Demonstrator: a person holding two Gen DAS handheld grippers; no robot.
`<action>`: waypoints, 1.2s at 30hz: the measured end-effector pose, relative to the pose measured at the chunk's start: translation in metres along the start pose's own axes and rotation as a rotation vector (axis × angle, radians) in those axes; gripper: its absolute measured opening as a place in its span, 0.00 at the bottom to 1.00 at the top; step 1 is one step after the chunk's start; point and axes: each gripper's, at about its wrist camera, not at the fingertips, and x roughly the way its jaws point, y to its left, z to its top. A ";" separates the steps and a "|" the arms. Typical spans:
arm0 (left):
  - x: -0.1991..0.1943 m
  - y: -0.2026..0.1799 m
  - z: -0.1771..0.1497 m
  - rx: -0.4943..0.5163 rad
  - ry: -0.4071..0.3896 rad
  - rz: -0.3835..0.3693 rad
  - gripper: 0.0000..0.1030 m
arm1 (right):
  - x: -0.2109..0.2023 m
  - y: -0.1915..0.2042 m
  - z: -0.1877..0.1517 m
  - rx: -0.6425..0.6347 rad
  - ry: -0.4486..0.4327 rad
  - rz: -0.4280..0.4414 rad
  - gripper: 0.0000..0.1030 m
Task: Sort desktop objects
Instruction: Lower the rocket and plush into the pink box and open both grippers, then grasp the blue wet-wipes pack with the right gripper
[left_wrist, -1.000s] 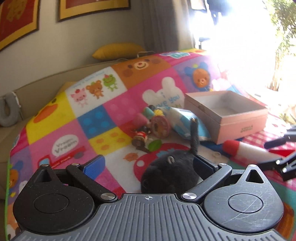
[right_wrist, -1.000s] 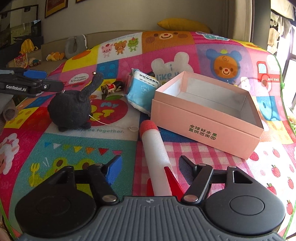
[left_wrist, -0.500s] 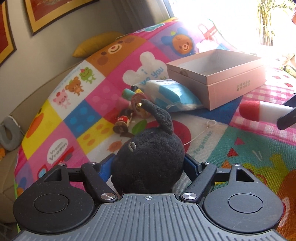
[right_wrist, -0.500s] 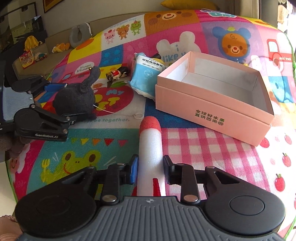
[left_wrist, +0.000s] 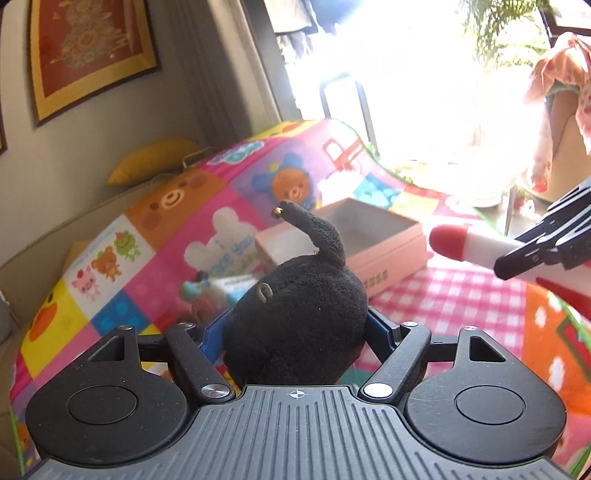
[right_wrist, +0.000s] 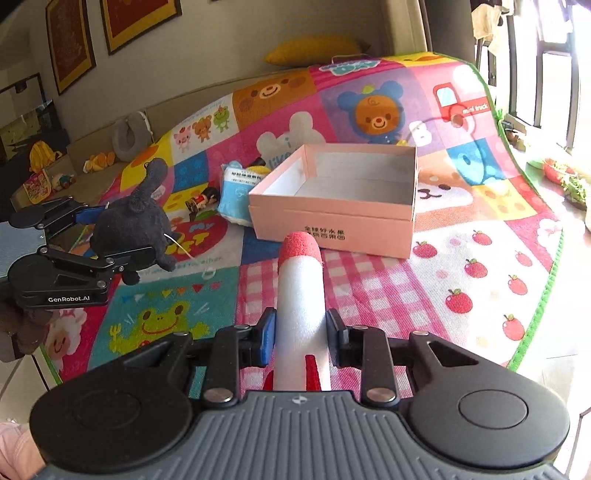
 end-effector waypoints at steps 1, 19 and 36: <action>0.004 0.000 0.013 -0.024 -0.018 -0.018 0.78 | -0.007 -0.002 0.006 0.007 -0.035 0.003 0.27; 0.170 0.072 0.077 -0.383 0.045 -0.149 0.94 | 0.132 -0.097 0.167 0.341 -0.162 -0.068 0.43; 0.111 0.091 -0.065 -0.236 0.203 0.211 0.99 | 0.142 -0.005 0.131 -0.056 -0.114 -0.118 0.45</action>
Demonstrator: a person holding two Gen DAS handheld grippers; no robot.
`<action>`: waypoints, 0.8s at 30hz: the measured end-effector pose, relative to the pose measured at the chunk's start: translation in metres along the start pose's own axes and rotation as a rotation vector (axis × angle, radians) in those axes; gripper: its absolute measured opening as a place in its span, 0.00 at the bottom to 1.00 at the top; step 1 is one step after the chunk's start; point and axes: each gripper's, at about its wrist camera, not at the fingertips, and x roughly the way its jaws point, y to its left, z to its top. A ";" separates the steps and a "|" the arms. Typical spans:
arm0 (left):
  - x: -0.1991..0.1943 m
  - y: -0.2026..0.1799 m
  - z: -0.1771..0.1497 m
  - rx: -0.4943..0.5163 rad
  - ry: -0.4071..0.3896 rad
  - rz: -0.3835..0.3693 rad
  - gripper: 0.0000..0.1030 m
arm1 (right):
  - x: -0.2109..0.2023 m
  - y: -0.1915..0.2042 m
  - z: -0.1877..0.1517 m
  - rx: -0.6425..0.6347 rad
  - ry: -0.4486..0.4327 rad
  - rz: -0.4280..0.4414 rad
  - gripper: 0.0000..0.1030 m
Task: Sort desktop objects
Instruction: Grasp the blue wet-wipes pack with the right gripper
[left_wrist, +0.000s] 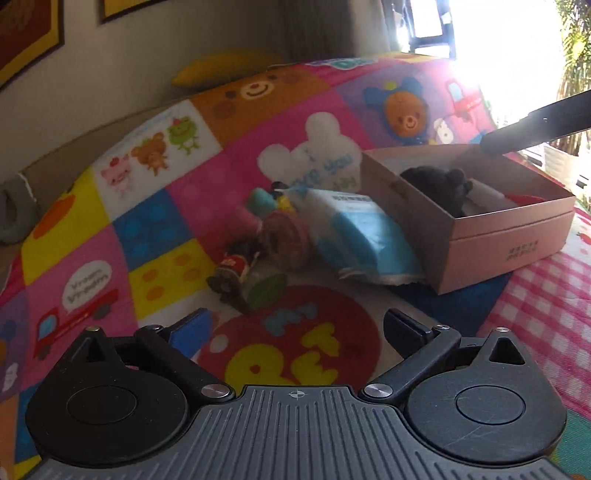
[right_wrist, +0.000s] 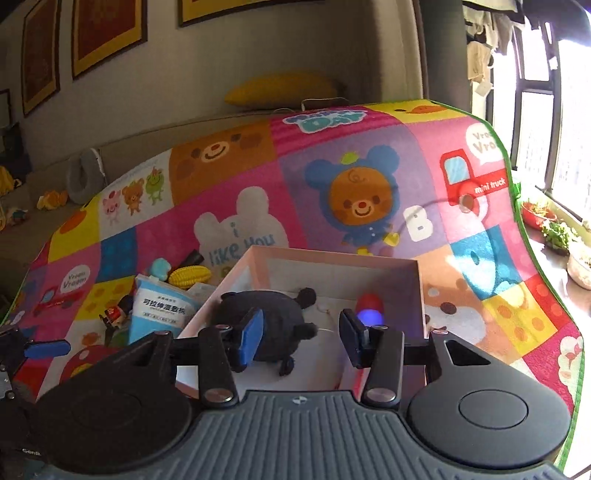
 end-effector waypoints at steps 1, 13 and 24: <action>-0.001 0.009 -0.002 -0.020 0.001 0.037 0.99 | 0.001 0.018 0.000 -0.044 0.000 0.019 0.46; -0.002 0.086 -0.034 -0.367 0.016 0.129 1.00 | 0.074 0.181 -0.020 -0.509 0.017 -0.058 0.77; 0.000 0.098 -0.040 -0.463 0.014 0.089 1.00 | 0.069 0.186 -0.027 -0.505 0.082 -0.078 0.41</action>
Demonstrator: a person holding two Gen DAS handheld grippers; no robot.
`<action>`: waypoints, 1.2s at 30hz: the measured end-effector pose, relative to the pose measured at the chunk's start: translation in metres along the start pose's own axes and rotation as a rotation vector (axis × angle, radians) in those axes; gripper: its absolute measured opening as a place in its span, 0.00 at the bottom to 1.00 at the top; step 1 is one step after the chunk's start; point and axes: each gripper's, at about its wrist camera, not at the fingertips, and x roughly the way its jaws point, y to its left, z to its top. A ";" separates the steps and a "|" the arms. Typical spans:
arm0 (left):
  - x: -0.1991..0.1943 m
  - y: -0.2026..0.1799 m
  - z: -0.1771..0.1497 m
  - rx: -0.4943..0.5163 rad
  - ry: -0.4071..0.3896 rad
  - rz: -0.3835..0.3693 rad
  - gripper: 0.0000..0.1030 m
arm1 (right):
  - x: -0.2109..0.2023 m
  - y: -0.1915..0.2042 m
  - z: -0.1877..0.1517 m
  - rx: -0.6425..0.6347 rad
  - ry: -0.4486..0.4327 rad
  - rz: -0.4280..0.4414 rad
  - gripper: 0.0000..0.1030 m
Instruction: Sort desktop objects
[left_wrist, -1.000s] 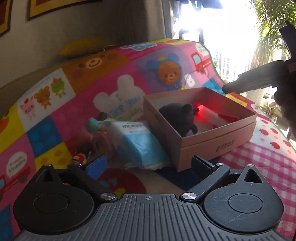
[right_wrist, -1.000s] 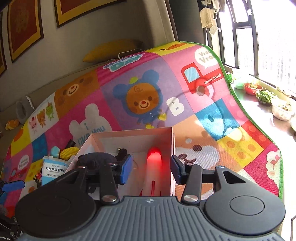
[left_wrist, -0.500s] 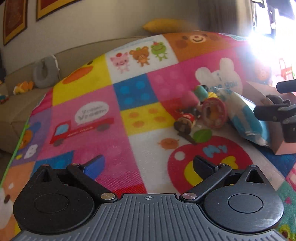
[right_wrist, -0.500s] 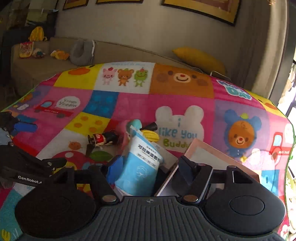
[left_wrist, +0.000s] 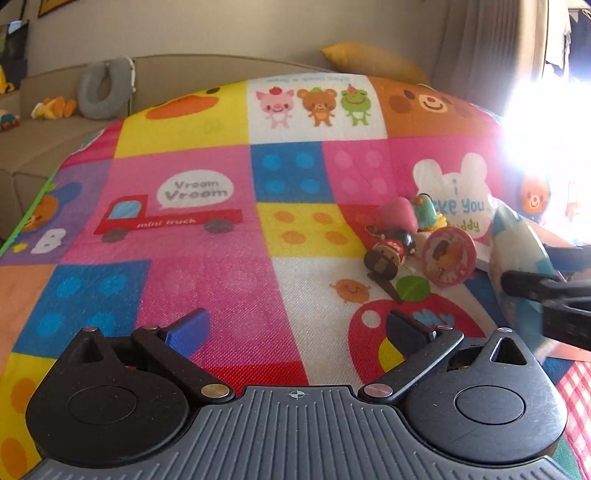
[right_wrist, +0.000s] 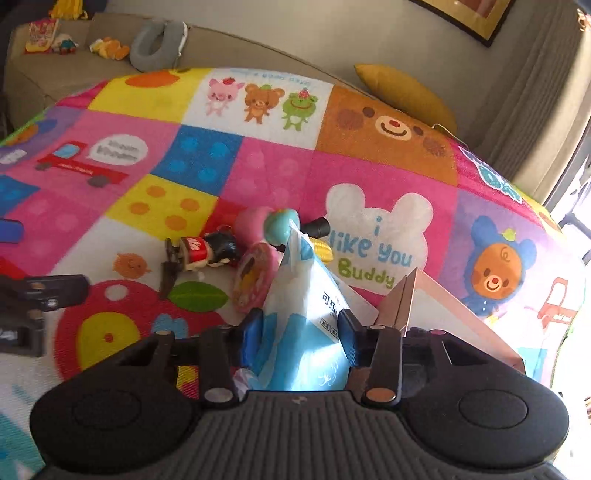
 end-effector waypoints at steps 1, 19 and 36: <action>0.000 -0.001 0.000 0.003 -0.001 0.002 1.00 | -0.016 -0.003 -0.003 0.014 -0.014 0.047 0.41; -0.014 -0.047 -0.011 0.280 -0.063 -0.022 1.00 | -0.137 -0.073 -0.122 0.219 0.002 0.091 0.33; 0.004 -0.104 -0.001 0.440 -0.040 -0.149 1.00 | -0.056 -0.196 -0.165 0.780 0.009 -0.082 0.34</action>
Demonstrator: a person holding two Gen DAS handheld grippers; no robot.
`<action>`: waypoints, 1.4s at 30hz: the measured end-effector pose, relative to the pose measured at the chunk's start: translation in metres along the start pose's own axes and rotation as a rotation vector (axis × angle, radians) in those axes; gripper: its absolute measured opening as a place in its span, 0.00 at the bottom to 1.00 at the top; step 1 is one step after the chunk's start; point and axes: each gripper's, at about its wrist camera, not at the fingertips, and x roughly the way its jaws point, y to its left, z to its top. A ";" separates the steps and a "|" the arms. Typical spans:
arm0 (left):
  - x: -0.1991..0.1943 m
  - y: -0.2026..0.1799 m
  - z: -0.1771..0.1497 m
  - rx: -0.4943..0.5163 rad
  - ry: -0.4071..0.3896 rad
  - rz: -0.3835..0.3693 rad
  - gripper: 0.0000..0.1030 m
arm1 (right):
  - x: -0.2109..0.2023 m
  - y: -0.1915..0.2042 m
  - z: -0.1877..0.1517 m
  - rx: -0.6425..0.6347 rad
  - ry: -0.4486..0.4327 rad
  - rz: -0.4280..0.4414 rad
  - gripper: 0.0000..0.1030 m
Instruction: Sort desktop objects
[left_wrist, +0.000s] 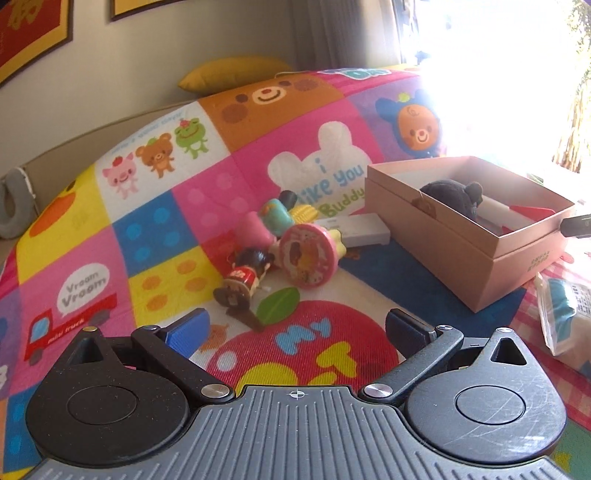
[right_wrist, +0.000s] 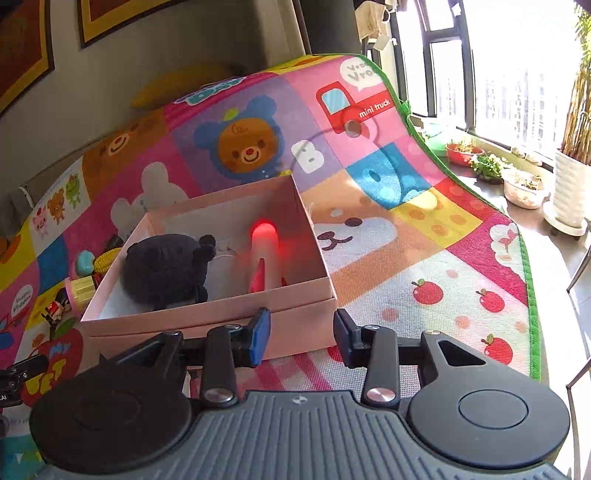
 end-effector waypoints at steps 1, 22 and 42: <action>0.003 0.001 0.002 0.003 0.001 -0.003 1.00 | 0.001 0.004 -0.001 -0.001 0.004 0.037 0.34; 0.047 0.002 0.014 0.001 0.024 -0.037 1.00 | 0.035 -0.037 0.019 0.248 -0.051 0.130 0.65; 0.076 -0.007 0.036 0.098 0.003 -0.025 0.70 | -0.017 -0.028 -0.023 0.118 -0.080 0.132 0.72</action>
